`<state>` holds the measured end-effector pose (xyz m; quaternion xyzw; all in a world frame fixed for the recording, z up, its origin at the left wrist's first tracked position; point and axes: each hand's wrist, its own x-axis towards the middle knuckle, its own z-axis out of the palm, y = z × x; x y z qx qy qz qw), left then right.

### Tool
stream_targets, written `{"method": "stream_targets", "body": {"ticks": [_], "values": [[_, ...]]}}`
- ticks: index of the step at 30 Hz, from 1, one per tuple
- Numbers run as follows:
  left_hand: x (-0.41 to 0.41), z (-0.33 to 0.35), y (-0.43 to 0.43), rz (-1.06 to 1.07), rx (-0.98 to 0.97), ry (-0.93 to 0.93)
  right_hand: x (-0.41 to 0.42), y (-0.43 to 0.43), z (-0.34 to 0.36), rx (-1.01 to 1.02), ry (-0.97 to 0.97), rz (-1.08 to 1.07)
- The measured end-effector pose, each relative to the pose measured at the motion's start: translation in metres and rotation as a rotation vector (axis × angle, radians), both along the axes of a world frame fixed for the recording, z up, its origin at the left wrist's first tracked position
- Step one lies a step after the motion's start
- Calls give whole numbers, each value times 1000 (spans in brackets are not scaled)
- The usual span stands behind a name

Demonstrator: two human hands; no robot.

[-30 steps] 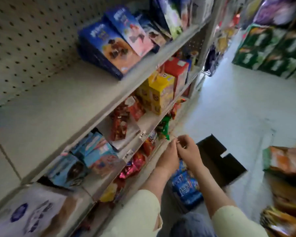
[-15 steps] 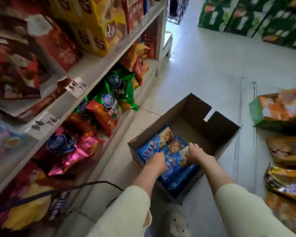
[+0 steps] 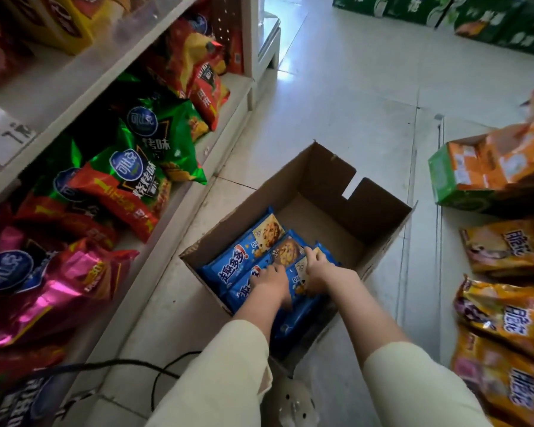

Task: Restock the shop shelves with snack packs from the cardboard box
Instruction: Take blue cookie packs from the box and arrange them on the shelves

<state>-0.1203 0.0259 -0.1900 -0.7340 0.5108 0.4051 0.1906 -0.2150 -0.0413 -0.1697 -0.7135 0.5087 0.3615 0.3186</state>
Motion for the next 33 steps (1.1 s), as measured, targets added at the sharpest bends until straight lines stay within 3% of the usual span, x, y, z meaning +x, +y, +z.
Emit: {"method": "stream_targets", "body": {"ticks": [11,16,22,33], "values": [[-20,-19,8,-79,-99,-63,-18,4,1,-40,-58,-43],[-12,4,4,-85,-205,5,-18,7,12,-192,-144,-100],[13,75,-4,-113,-414,32,-12,7,51,-457,-140,360],[85,255,21,-203,-768,-336,47,1,182,-911,-730,291]]}}
